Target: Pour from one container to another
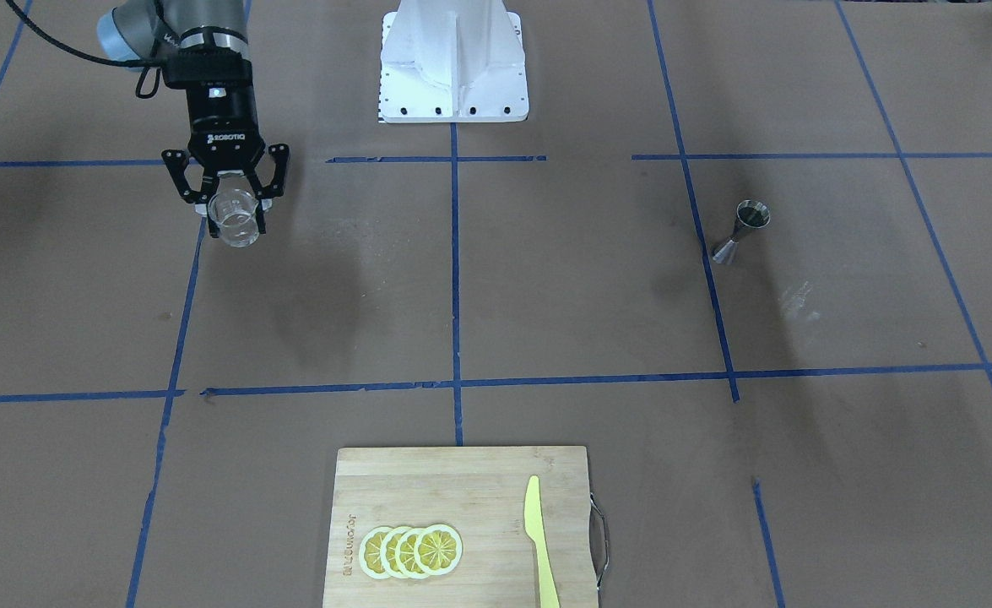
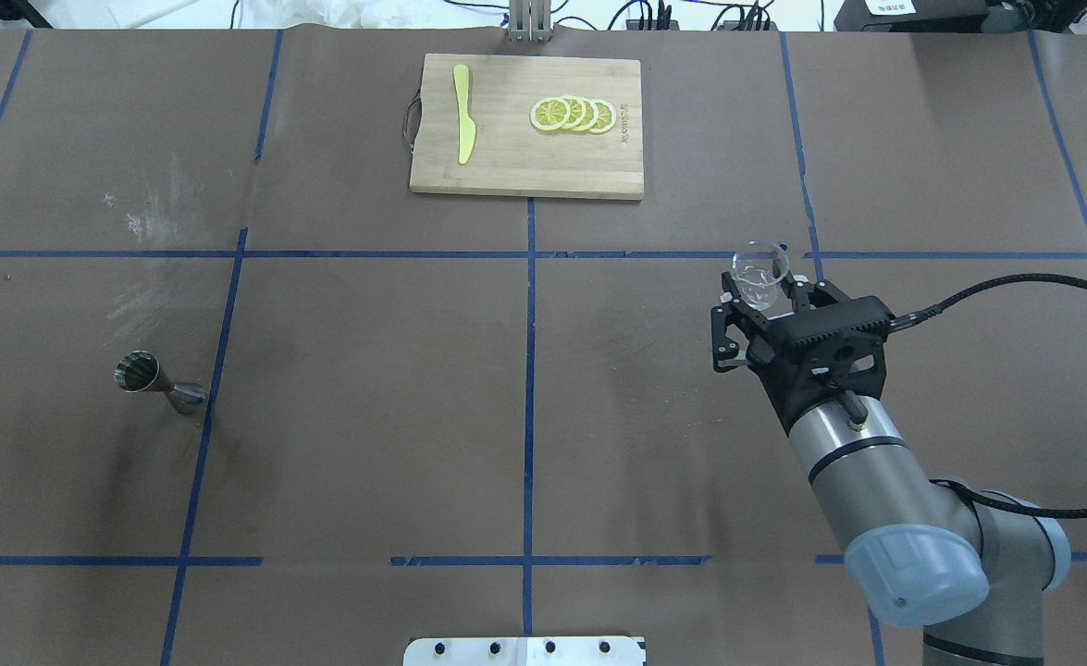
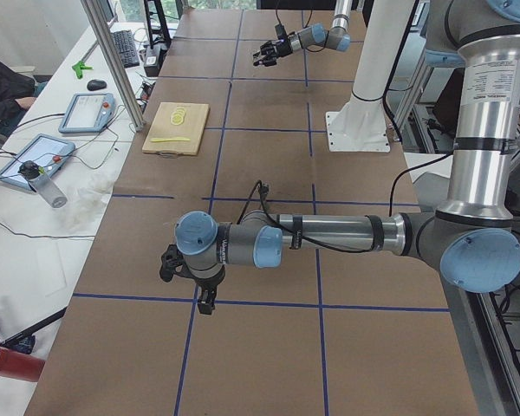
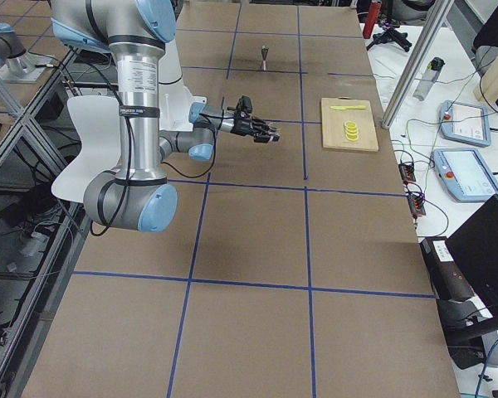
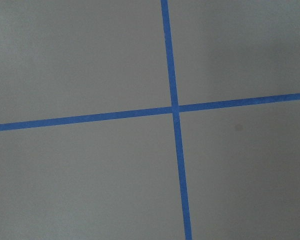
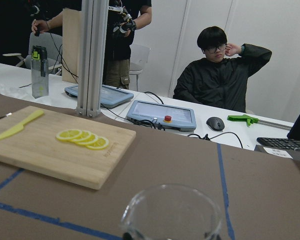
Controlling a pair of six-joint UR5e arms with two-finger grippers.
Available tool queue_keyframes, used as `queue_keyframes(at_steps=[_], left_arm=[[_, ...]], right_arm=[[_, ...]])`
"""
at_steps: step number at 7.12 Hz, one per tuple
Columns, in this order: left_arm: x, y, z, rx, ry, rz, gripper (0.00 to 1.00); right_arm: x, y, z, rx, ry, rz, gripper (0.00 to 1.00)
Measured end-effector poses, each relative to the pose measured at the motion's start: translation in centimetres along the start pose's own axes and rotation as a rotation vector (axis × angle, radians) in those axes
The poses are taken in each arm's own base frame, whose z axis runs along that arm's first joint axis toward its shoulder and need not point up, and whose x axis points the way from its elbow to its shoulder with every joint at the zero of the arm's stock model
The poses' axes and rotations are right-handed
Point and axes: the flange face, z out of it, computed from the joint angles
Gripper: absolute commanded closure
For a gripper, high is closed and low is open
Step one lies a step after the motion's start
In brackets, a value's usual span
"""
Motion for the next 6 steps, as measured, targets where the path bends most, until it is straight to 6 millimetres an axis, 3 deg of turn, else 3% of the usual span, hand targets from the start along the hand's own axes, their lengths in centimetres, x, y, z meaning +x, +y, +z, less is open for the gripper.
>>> queue_keyframes(at_steps=[2,3,6], left_arm=[[0.0,0.1,0.0,0.000,0.000,0.000,0.00],[0.0,0.1,0.0,-0.001,0.000,-0.001,0.00],[0.0,0.1,0.1,-0.002,0.000,0.000,0.00]], right_arm=[[4.1,6.9,2.1,0.029,0.020,0.005,1.00],[5.3,8.4,2.4,0.037,0.023,0.003,1.00],[7.0,10.1,2.8,0.047,0.048,-0.038,1.00]])
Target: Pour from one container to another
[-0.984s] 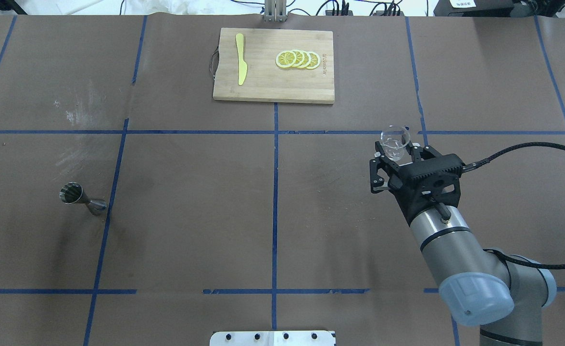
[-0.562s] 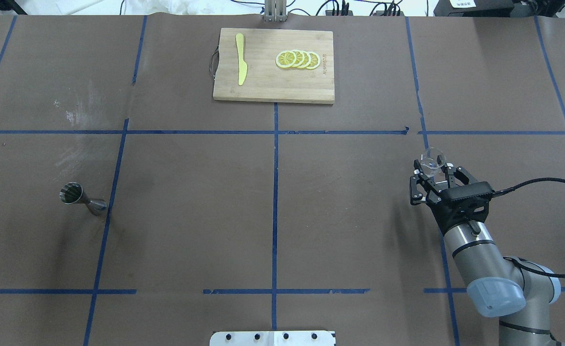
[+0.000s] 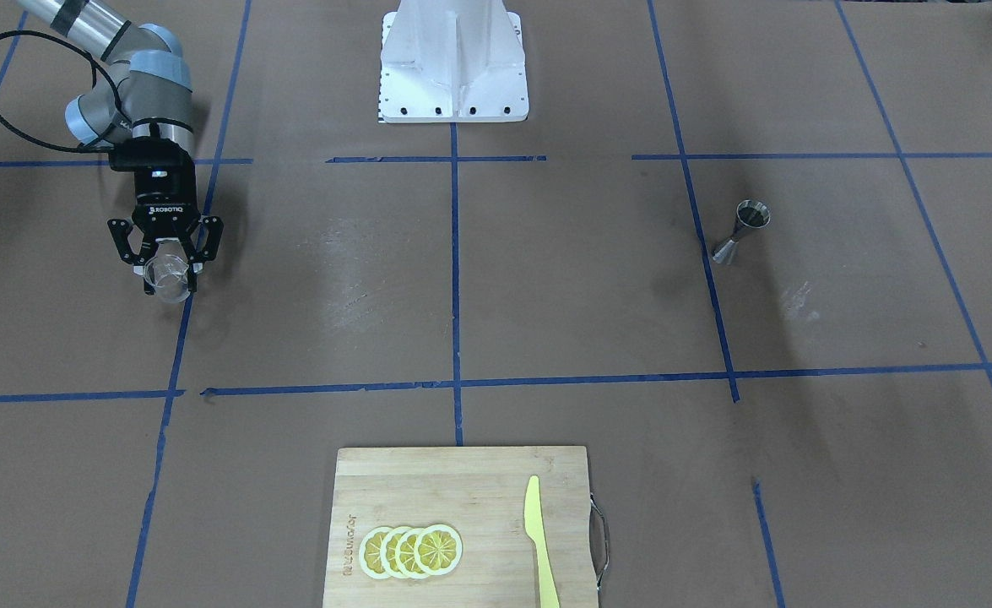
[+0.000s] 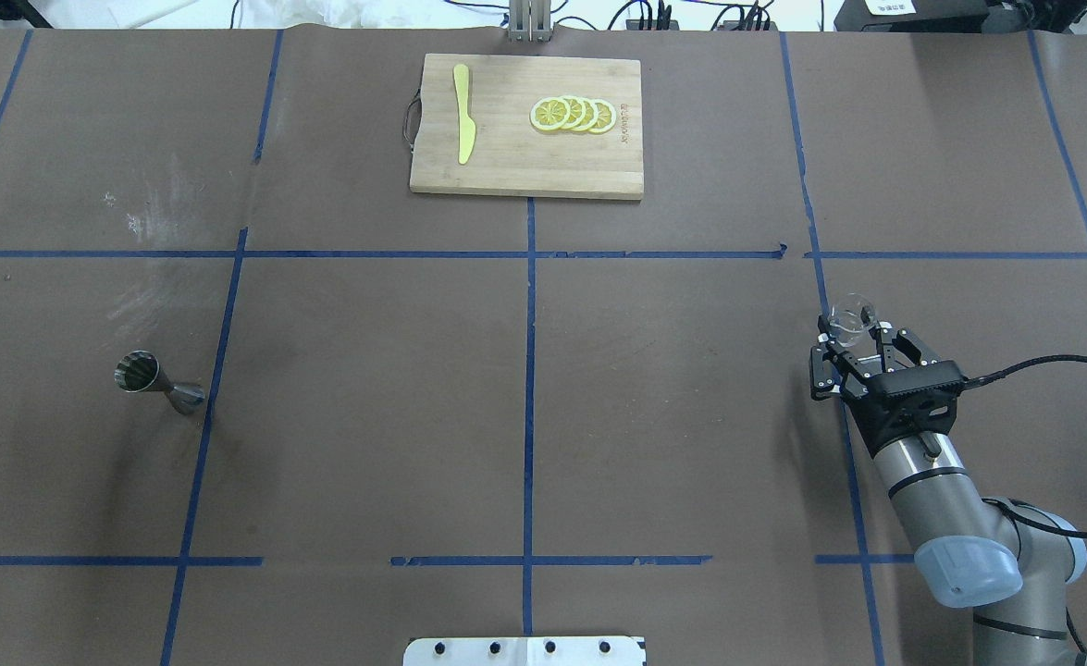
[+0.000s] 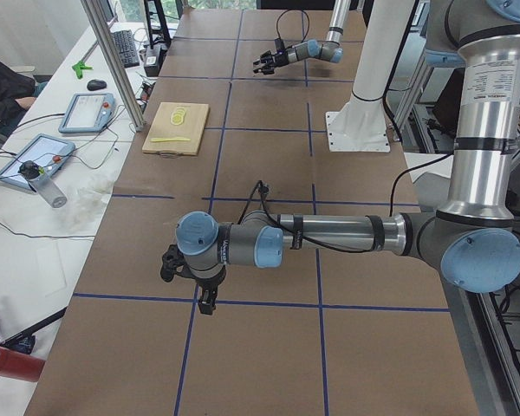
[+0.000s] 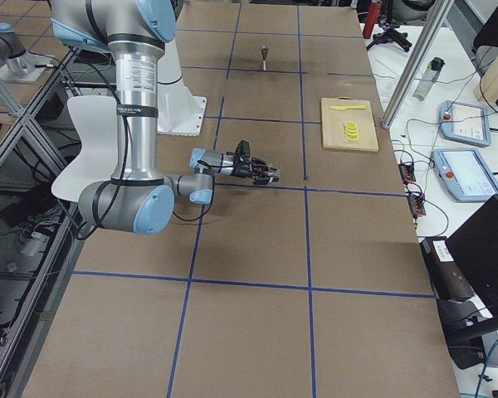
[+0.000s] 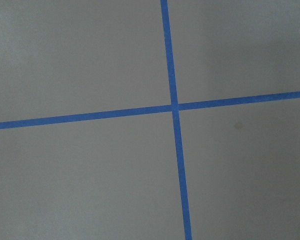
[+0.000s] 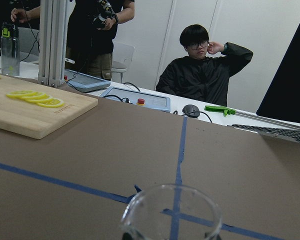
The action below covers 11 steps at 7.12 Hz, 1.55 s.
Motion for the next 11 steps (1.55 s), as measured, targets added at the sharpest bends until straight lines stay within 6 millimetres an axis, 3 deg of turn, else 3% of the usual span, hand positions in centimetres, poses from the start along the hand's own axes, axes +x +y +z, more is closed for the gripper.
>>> queue_keyframes(at_steps=[5,11], left_arm=[[0.2,-0.4,-0.2,0.004,-0.001,0.006,0.00],[0.3,-0.6,-0.3,0.006,0.000,0.008,0.00]], right_arm=[[0.7,1.7,0.2,-0.001,0.018,0.064,1.00],[0.0,2.9,-0.4,-0.045,-0.015,0.111,1.00]])
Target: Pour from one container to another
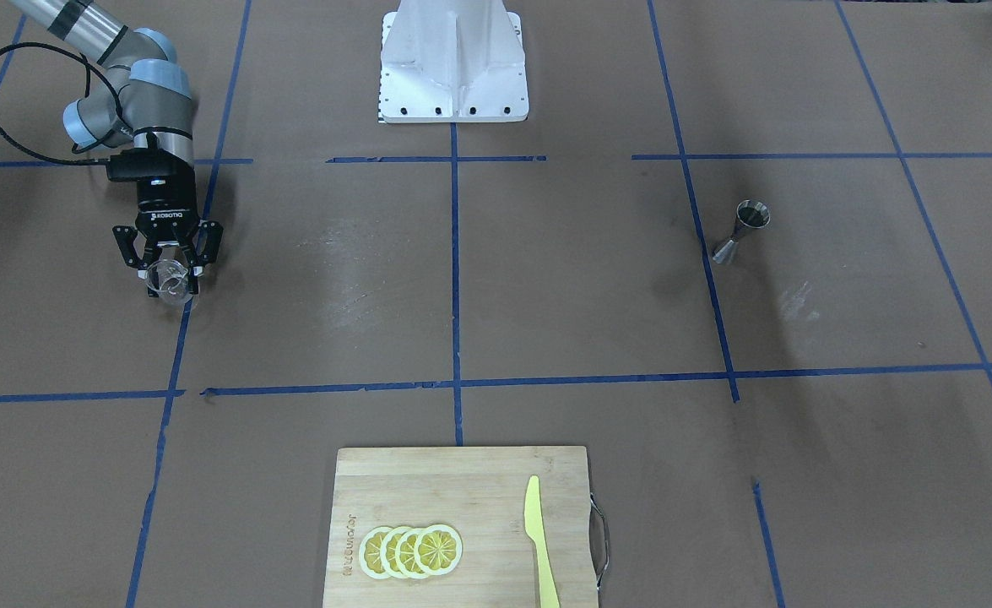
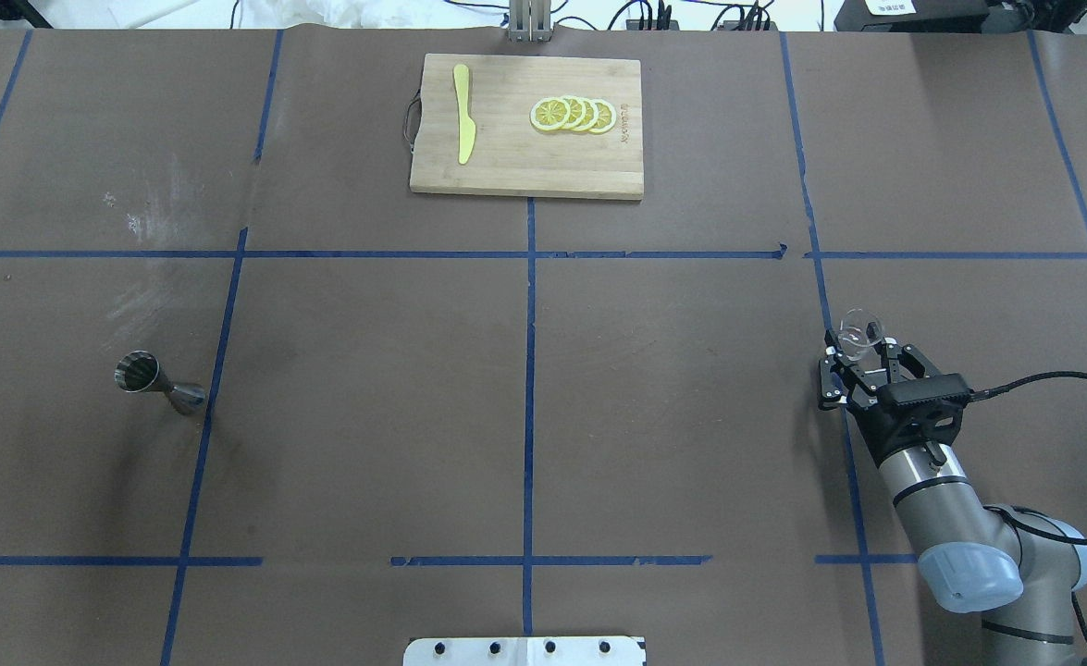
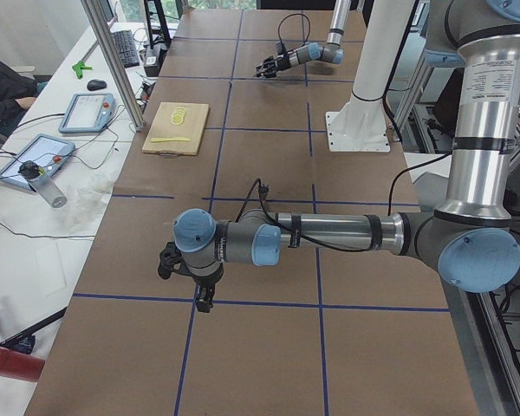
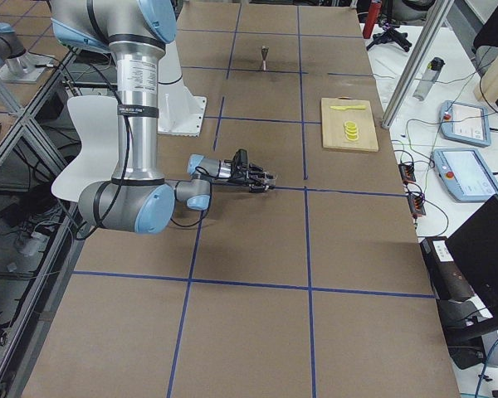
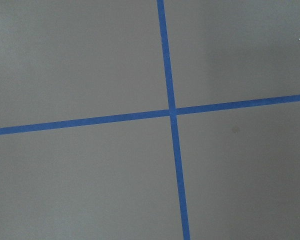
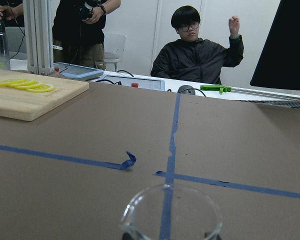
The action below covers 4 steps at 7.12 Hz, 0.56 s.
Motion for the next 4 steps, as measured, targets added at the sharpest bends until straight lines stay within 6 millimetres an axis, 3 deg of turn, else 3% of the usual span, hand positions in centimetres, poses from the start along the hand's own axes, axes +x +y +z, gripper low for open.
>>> queue_keyframes(at_steps=[4], left_arm=[[0.03,-0.03,-0.03,0.001,0.000,0.001,0.00]], right_arm=[[0.44,0.46,-0.42,0.001,0.002,0.036,1.00]])
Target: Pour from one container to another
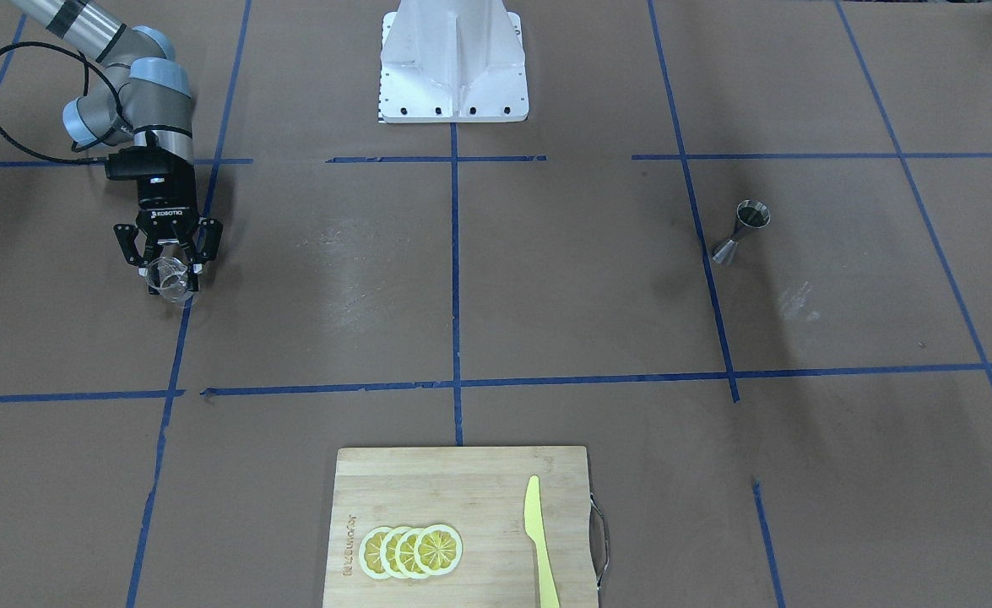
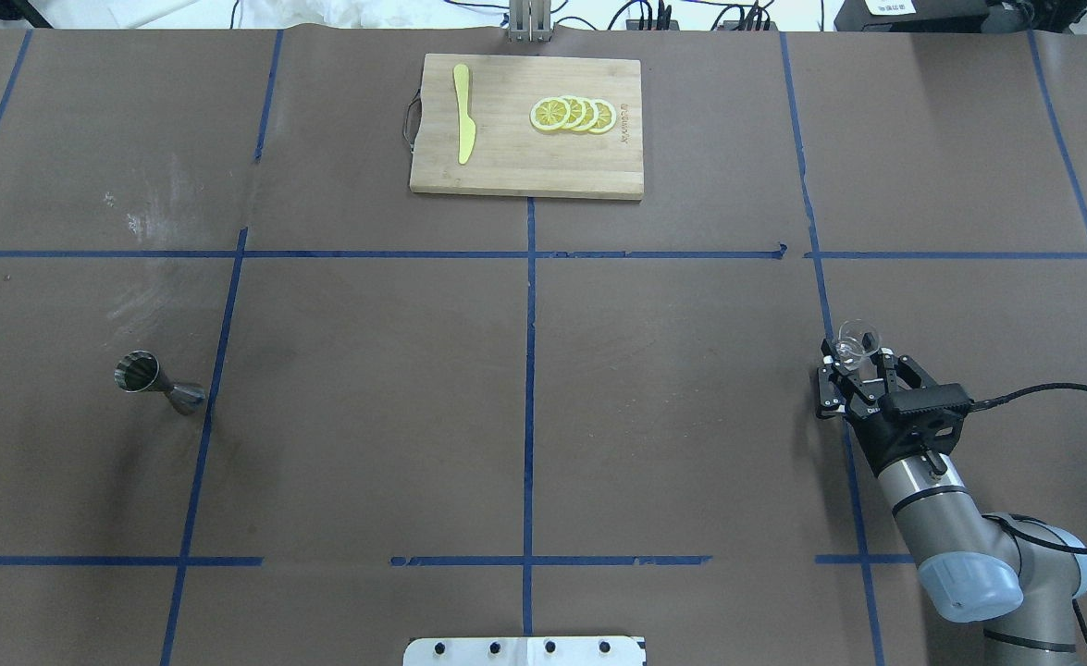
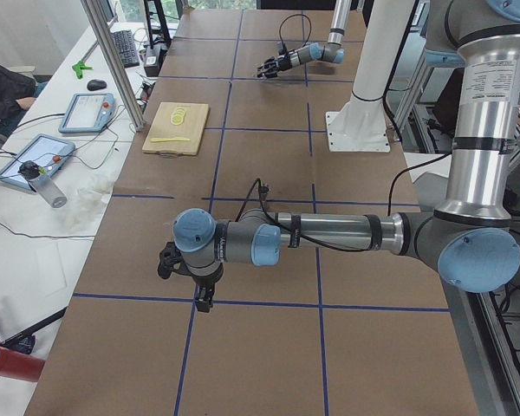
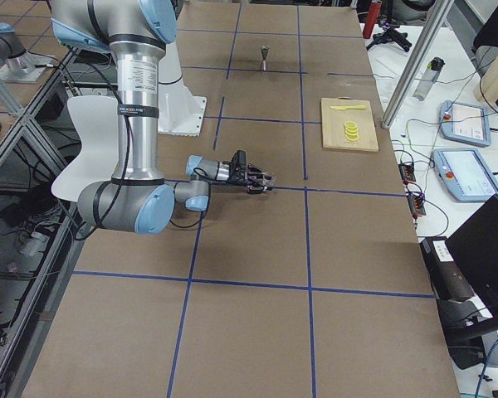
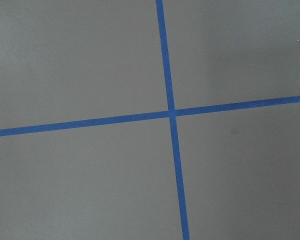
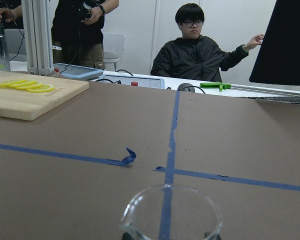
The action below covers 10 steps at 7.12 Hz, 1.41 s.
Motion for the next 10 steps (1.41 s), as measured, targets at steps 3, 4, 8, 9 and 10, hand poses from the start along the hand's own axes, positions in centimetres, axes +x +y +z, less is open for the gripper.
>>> queue_keyframes(at_steps=[3,4,8,9,10], left_arm=[[0.0,0.1,0.0,-0.001,0.000,-0.001,0.00],[0.0,0.1,0.0,-0.001,0.000,-0.001,0.00],[0.0,0.0,0.0,-0.001,0.000,-0.001,0.00],[0.0,0.0,0.0,-0.001,0.000,-0.001,0.00],[-0.1,0.0,0.1,-0.001,0.000,-0.001,0.00]], right_arm=[[0.3,0.3,-0.4,0.008,0.004,0.028,0.74],[0.3,0.5,-0.5,0.009,0.004,0.032,0.61],[0.7,1.1,-0.6,0.017,0.013,0.019,0.09],[0.7,1.1,-0.6,0.019,0.014,0.018,0.02],[0.7,1.2,-0.6,0.021,0.014,0.017,0.01]])
